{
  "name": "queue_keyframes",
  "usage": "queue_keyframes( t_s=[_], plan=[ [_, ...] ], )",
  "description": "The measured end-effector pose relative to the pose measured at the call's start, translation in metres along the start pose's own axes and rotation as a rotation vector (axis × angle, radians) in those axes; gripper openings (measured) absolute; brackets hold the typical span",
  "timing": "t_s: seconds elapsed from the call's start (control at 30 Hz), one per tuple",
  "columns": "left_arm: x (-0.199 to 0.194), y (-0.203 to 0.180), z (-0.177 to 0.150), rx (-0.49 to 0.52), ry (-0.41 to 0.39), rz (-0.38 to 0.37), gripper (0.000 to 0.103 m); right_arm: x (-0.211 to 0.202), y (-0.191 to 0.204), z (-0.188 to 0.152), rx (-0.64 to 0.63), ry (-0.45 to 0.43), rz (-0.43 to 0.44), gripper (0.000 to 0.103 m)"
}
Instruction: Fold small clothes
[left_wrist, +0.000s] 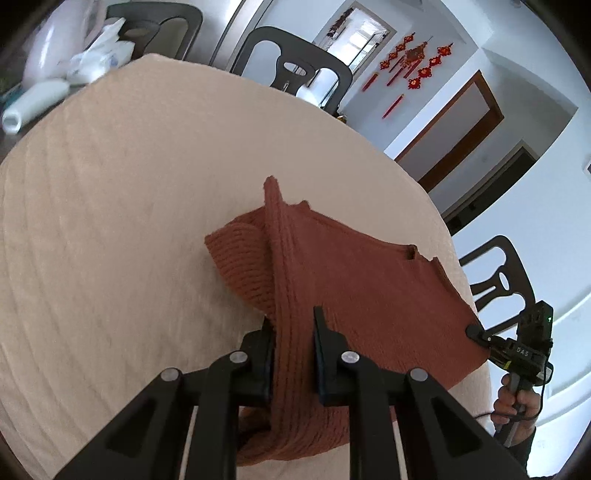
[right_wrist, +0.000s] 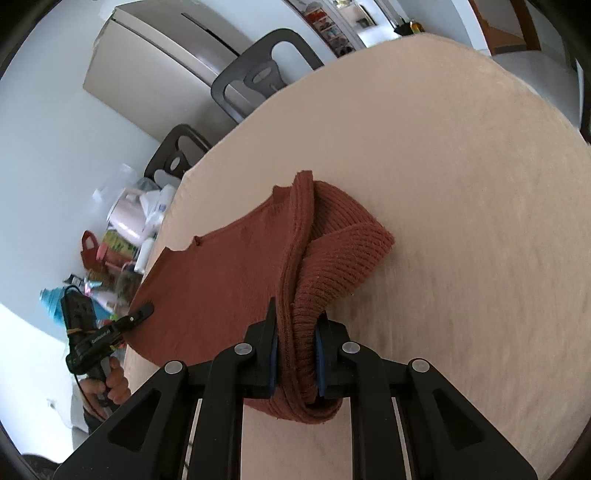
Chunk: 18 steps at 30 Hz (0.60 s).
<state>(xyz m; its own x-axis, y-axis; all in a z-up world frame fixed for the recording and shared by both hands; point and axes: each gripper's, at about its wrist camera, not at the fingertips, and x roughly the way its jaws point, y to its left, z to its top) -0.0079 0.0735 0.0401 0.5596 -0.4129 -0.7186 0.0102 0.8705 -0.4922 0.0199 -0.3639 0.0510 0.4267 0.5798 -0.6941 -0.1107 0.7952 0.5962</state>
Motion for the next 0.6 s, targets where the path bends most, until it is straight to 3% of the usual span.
queue_keyframes(
  t_s=[0.17,0.3,0.37,0.43,0.6],
  plan=[
    [0.010,0.005,-0.010,0.017,0.015,0.042,0.022,0.010,-0.008,-0.008,-0.021,0.021,-0.079,0.023],
    [-0.016,-0.009,-0.013,0.097,-0.050,0.100,0.022,-0.019,0.010,-0.010,-0.105,-0.060,-0.134,0.028],
    [-0.029,-0.013,-0.006,0.123,-0.084,0.110,0.030,-0.035,0.020,-0.008,-0.149,-0.103,-0.163,0.038],
    [-0.033,-0.019,0.003,0.136,-0.105,0.101,0.039,-0.039,0.031,-0.003,-0.195,-0.118,-0.174,0.041],
    [0.005,-0.031,0.035,0.148,-0.091,0.105,0.040,0.005,0.041,0.021,-0.235,-0.053,-0.132,0.041]
  ],
)
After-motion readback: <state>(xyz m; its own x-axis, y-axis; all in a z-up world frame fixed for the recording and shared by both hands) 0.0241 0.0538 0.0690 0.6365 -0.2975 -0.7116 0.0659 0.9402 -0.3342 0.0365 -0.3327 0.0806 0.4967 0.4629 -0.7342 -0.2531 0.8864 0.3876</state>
